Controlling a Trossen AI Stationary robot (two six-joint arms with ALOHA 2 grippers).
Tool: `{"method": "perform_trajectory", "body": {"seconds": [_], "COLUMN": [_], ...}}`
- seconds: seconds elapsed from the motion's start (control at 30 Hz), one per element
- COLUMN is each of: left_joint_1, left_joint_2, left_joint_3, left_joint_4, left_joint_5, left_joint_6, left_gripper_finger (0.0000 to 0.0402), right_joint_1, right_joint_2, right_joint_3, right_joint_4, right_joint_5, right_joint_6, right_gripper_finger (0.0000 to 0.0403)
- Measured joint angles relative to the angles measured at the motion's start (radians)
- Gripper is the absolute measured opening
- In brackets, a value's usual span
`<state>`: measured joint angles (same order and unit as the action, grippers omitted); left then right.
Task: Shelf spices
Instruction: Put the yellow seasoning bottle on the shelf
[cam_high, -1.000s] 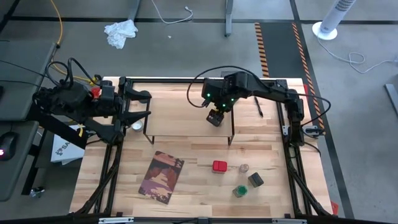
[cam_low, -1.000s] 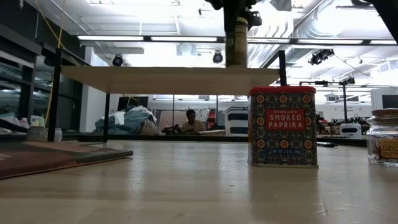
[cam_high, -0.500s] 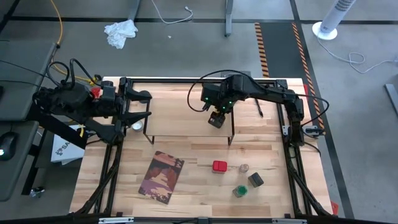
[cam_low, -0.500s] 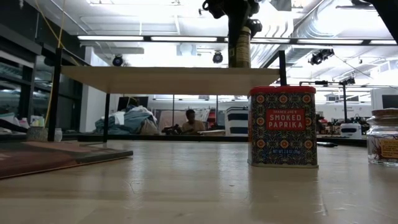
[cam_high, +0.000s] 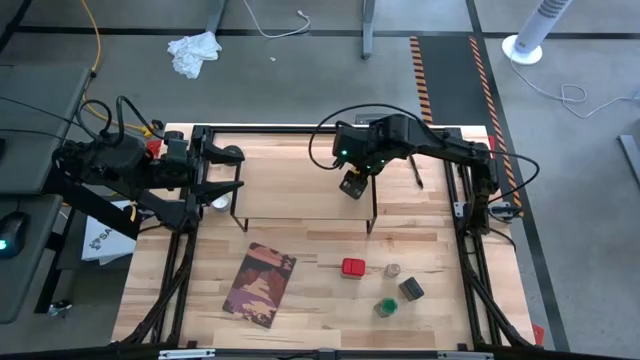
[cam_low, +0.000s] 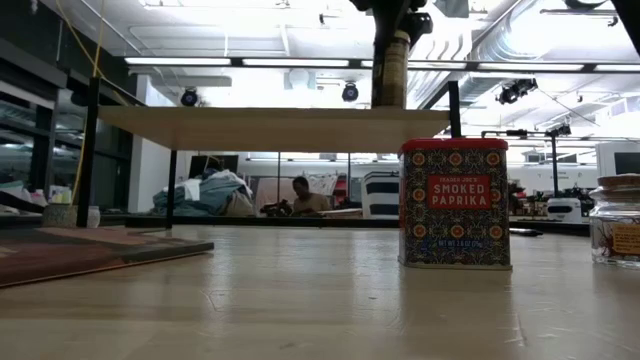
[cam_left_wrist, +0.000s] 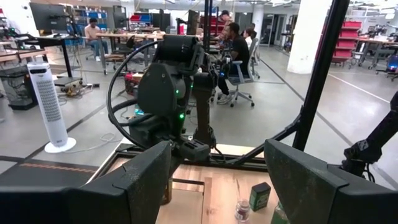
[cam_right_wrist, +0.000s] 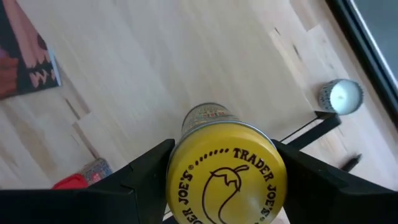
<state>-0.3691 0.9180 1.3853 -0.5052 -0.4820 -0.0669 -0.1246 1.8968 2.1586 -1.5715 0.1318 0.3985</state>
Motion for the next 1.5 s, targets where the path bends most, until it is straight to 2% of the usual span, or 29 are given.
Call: {"method": "perform_trajectory", "body": {"seconds": [0.2, 0.47, 0.63, 0.83, 1.2, 1.37, 1.5], "left_joint_1": [0.000, 0.000, 0.000, 0.000, 0.000, 0.000, 0.000], "left_joint_2": [0.000, 0.000, 0.000, 0.000, 0.000, 0.001, 0.002], "left_joint_3": [0.000, 0.000, 0.000, 0.000, 0.000, 0.000, 0.000], "left_joint_4": [0.000, 0.001, 0.000, -0.012, -0.063, -0.062, -0.065], "left_joint_5": [0.000, 0.006, 0.007, 0.009, 0.031, 0.031, 0.031], "left_joint_6": [-0.011, -0.059, -0.061, -0.061, -0.071, -0.070, -0.071], "left_gripper_finger": [0.0257, 0.0257, 0.0257, 0.0257, 0.0257, 0.0257, 0.0257], "right_joint_1": [0.000, 0.000, 0.009, 0.021, 0.022, 0.022, 0.013], "right_joint_2": [0.001, 0.005, 0.005, 0.022, 0.021, 0.021, 0.021], "right_joint_3": [0.000, 0.000, 0.000, -0.014, -0.095, -0.094, -0.092], "right_joint_4": [0.000, 0.007, 0.069, 0.000, 0.004, 0.014, 0.002], "right_joint_5": [-0.020, -0.033, -0.043, 0.029, -0.001, 0.114, 0.106], "right_joint_6": [0.017, -0.061, 0.050, 0.063, 0.068, 0.097, 0.072], "right_gripper_finger": [0.0245, 0.0245, 0.0245, 0.0245, 0.0245, 0.0245, 0.0245]}}
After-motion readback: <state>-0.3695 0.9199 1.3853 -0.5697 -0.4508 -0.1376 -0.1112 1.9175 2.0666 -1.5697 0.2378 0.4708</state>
